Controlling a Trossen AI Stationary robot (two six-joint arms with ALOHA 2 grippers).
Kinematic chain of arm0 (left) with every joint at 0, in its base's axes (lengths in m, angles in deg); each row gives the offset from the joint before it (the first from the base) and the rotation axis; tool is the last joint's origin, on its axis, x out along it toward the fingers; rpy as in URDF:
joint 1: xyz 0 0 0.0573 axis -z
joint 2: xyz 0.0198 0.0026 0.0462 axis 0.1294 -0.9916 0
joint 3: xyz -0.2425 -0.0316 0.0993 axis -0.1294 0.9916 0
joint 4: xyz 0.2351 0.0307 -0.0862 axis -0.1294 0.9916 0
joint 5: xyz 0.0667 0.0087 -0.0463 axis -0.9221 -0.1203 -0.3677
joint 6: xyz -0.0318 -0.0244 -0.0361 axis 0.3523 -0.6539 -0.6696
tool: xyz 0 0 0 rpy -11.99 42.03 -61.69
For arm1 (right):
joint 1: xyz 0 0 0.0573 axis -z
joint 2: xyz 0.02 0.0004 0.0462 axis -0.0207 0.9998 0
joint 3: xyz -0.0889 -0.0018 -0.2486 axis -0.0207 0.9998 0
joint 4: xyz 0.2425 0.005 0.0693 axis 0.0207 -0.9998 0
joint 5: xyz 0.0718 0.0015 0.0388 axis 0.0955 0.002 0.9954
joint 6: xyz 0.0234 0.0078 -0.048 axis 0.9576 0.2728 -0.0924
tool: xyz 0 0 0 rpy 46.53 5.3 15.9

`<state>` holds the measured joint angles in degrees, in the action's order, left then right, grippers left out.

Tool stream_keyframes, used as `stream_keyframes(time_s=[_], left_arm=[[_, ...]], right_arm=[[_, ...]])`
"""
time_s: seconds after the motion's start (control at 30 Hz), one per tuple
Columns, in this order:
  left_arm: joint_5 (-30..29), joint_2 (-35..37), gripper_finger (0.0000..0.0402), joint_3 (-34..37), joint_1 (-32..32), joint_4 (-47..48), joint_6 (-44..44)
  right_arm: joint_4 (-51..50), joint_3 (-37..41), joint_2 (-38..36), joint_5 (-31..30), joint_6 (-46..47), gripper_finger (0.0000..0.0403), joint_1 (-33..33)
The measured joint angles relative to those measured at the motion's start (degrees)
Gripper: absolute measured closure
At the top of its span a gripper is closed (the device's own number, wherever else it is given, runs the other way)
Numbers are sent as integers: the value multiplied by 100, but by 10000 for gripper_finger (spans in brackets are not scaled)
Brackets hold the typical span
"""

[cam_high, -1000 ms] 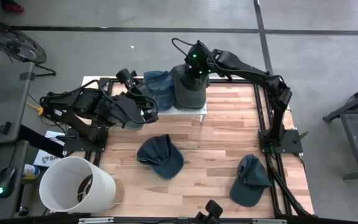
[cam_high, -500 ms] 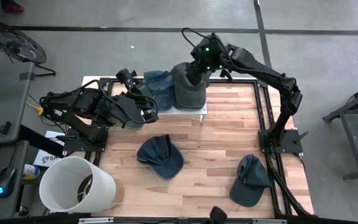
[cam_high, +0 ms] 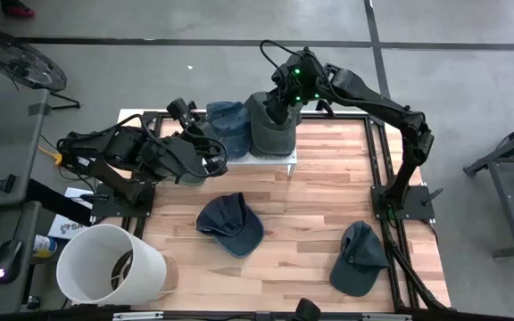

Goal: Pick & Place hat
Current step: Stack the right blue cap on top of the other blue cap on the shelf

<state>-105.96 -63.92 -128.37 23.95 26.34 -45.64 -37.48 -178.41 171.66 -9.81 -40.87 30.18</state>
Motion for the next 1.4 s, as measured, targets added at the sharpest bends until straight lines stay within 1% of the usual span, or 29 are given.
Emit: stream_keyframes(time_s=[0.3, 0.6, 0.83, 1.0, 1.07, 1.13, 1.3, 1.4], left_arm=[[0, 0, 254, 0, 1, 1, -4], [5, 0, 254, 0, 2, 2, -18], [9, 0, 254, 0, 2, 133, -264], [8, 0, 254, 0, -76, 317, -767], [89, 0, 254, 0, -253, 470, -1041], [361, 0, 254, 0, -560, 754, -1480], [1328, 0, 254, 2, -1720, 1616, -2570], [2027, 0, 254, 2, -2433, 1920, -3079]], right_arm=[[0, 9, -71, 85, -4, 207, -13], [-186, 9, -812, 240, -194, 208, -169], [-857, 9, -1490, 220, -425, 208, -511], [-1503, 9, -1921, -123, -435, 208, -732], [-1791, 9, -2079, -237, -435, 208, -786], [-2044, 9, -2227, -319, -435, 208, -831], [-2486, 9, -2516, -335, -477, 208, -905], [-2715, 9, -2658, -341, -600, 208, -918]])
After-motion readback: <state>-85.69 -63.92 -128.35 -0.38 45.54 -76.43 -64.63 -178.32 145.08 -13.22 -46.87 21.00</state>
